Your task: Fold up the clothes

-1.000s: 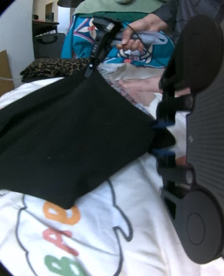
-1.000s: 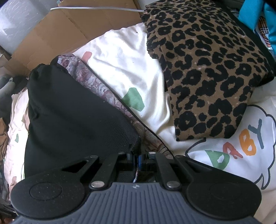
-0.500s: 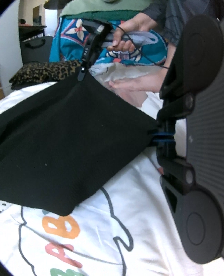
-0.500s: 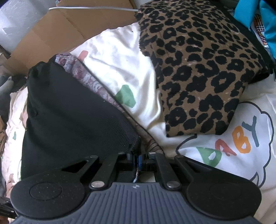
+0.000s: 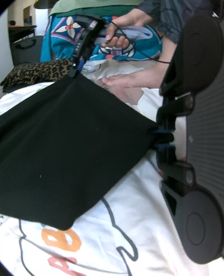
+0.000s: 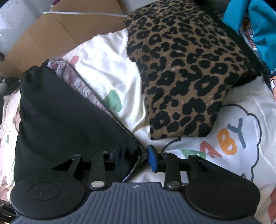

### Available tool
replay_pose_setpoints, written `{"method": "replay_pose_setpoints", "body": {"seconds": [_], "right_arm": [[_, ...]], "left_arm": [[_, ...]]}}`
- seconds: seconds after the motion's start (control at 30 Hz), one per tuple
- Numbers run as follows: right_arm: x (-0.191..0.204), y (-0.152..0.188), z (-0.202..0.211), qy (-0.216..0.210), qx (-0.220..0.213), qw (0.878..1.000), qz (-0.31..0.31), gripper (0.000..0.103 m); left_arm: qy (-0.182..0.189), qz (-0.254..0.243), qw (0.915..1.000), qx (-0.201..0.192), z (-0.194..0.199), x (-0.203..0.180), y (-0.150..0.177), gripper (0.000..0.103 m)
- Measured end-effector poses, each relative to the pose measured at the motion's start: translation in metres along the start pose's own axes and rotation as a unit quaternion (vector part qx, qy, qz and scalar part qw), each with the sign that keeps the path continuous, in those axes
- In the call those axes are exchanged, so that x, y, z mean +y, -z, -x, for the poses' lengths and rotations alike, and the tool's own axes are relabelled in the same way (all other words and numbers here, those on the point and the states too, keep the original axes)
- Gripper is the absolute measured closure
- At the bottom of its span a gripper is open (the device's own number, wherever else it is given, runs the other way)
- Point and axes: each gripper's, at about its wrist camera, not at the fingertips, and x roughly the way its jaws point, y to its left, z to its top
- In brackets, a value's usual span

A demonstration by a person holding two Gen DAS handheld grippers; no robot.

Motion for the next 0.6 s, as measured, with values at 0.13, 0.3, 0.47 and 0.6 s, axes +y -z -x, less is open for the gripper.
{"method": "replay_pose_setpoints", "body": {"seconds": [0.13, 0.3, 0.47, 0.6], "right_arm": [[0.001, -0.001, -0.007, 0.001, 0.008, 1.000, 0.019, 0.098], [0.003, 0.000, -0.009, 0.012, 0.006, 0.999, 0.035, 0.098], [0.003, 0.003, -0.013, 0.026, 0.005, 0.999, 0.041, 0.098], [0.003, 0.002, -0.016, 0.030, 0.015, 0.999, 0.039, 0.096]], "left_arm": [[-0.007, -0.005, 1.0000, 0.004, 0.001, 0.002, 0.003, 0.099], [-0.016, -0.013, 0.9997, 0.010, -0.003, 0.000, 0.003, 0.099], [-0.021, -0.020, 0.9995, 0.015, -0.011, 0.006, -0.003, 0.099], [-0.027, -0.022, 0.9990, 0.028, -0.014, 0.011, -0.010, 0.096]]}}
